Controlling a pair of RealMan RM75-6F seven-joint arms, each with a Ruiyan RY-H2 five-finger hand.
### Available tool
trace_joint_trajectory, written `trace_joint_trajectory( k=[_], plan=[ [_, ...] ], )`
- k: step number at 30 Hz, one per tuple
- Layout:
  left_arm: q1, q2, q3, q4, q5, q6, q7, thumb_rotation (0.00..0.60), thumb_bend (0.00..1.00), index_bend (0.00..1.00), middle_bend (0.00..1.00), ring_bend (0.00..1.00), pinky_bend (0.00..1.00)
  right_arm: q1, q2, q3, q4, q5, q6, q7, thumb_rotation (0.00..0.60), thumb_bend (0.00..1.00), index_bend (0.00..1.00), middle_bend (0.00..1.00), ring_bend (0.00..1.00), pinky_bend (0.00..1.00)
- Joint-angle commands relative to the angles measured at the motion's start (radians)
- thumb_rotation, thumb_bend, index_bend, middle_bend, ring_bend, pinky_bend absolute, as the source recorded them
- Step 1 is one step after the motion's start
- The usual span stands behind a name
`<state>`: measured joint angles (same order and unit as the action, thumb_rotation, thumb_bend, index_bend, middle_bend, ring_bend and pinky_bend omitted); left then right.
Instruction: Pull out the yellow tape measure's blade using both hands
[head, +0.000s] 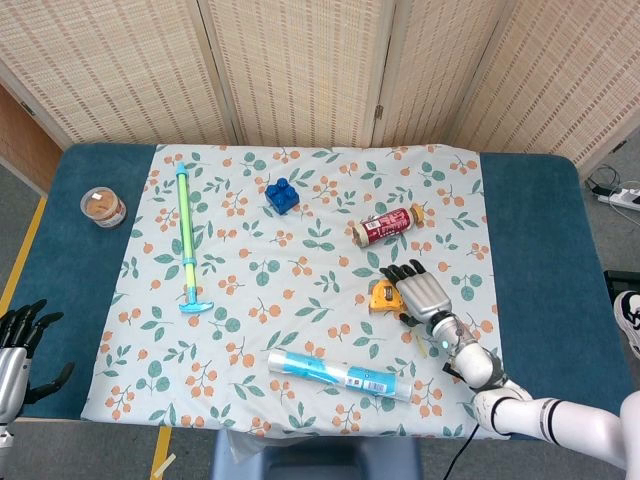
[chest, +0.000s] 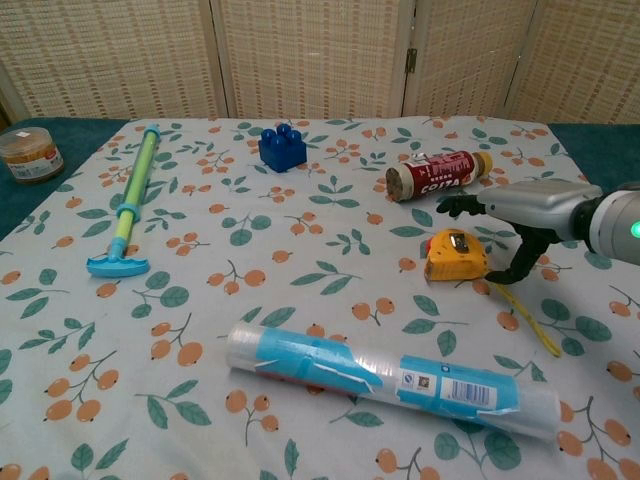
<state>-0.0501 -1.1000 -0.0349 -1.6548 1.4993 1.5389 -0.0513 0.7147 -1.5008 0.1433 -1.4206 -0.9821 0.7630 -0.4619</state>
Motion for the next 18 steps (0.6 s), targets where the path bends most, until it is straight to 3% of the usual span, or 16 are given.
trace_joint_trajectory(
  k=[1, 13, 18],
  plan=[
    [0.0, -0.001, 0.0, 0.001, 0.0, -0.001, 0.0, 0.6, 0.32, 0.24, 0.11, 0.08, 0.0, 0.02, -0.029, -0.003, 0.03, 0.015, -0.005, -0.003, 0.6, 0.36, 0.03, 0.15, 0.13, 0.01],
    [0.003, -0.004, -0.005, 0.011, 0.001, 0.003, -0.009, 0.6, 0.32, 0.23, 0.11, 0.08, 0.0, 0.046, -0.079, -0.011, 0.083, 0.023, -0.003, 0.028, 0.6, 0.36, 0.12, 0.23, 0.16, 0.01],
    [-0.002, -0.009, -0.009, 0.015, 0.003, -0.001, -0.02, 0.6, 0.32, 0.22, 0.11, 0.08, 0.0, 0.047, -0.093, -0.013, 0.096, 0.048, 0.017, 0.021, 0.6, 0.36, 0.29, 0.34, 0.23, 0.03]
  ],
)
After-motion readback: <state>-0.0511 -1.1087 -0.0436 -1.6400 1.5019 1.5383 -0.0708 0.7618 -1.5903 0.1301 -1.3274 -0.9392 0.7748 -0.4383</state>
